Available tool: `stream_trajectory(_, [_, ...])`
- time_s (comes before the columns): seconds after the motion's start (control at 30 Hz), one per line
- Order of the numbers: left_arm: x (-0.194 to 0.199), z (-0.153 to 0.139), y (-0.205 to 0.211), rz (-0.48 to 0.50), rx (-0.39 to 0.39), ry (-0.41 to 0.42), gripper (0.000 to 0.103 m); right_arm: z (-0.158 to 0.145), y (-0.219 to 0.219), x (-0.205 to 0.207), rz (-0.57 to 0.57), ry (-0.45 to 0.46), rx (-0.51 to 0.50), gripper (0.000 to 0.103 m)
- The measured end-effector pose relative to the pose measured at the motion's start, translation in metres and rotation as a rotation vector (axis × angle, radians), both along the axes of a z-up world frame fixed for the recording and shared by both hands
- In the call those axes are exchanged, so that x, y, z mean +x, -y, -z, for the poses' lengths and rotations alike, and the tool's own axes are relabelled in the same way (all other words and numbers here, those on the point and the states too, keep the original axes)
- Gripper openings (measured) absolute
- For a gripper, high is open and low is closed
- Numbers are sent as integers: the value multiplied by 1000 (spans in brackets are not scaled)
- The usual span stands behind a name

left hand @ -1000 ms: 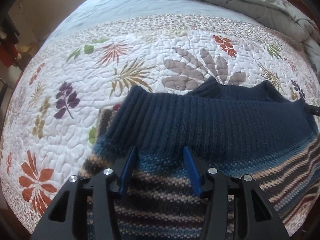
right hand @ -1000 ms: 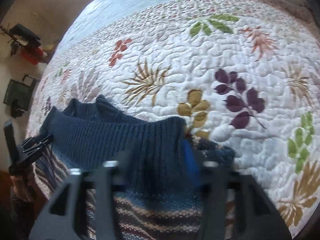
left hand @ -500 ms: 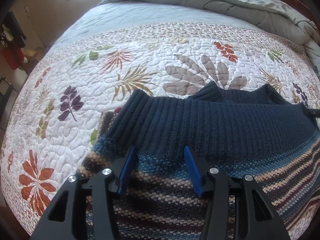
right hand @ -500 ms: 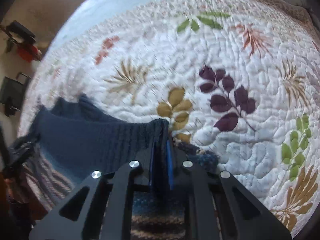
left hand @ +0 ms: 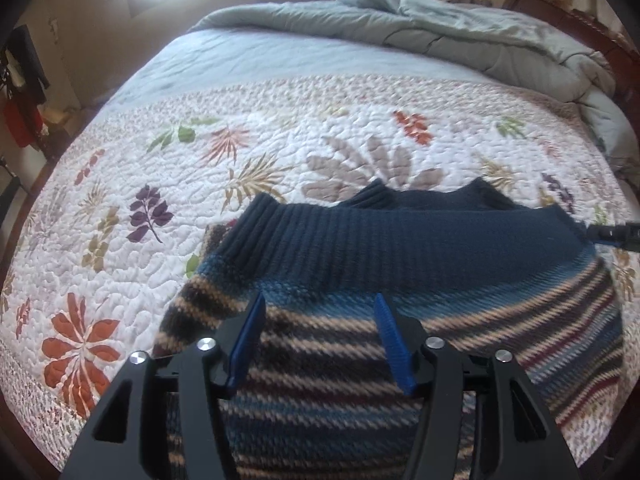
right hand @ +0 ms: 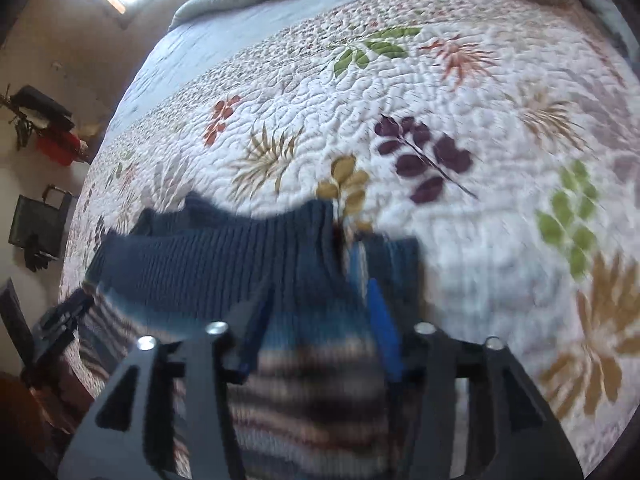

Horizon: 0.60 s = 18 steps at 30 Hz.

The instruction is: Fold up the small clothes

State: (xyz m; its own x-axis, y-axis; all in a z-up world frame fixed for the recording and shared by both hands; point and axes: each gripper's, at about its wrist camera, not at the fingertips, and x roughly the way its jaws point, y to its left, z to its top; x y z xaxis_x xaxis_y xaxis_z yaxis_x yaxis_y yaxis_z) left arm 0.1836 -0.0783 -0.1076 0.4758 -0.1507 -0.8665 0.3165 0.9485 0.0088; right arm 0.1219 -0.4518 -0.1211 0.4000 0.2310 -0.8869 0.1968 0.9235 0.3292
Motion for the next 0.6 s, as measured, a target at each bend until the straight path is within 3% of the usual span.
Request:
stream_trajectory(0.17, [-18,-14,2,17,-13,20,62,-8,-4,-60,-3,-20,-7,72])
stream_trajectory(0.33, [-30,-14,11,27,-15,18,71,4,-9,-98,-7,-69,8,73])
stream_trajectory(0.6, [-31,21,29,16,14,-77,77,29,-11,-115,-10,-115,45,73])
